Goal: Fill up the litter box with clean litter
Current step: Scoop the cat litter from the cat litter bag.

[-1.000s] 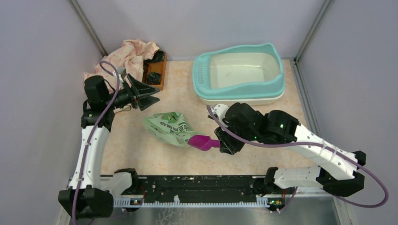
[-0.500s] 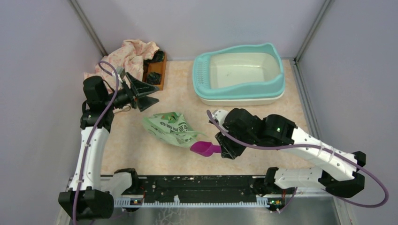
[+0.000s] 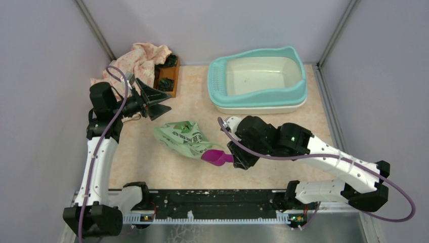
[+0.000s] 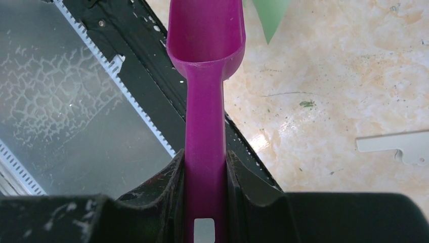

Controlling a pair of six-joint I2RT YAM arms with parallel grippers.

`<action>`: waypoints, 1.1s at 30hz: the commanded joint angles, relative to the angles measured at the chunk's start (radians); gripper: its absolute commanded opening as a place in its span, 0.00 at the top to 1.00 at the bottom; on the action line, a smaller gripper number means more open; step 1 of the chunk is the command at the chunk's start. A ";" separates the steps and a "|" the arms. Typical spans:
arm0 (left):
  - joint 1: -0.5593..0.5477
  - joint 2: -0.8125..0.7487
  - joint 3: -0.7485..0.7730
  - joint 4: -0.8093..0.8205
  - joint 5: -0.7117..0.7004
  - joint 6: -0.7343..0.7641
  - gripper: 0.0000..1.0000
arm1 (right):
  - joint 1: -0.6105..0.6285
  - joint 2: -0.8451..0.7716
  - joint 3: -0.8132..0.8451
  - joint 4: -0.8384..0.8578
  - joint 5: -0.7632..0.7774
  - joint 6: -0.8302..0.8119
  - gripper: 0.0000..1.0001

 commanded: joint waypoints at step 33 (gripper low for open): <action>0.019 -0.026 0.021 0.042 -0.009 0.036 0.11 | 0.011 0.126 0.078 0.414 0.195 -0.086 1.00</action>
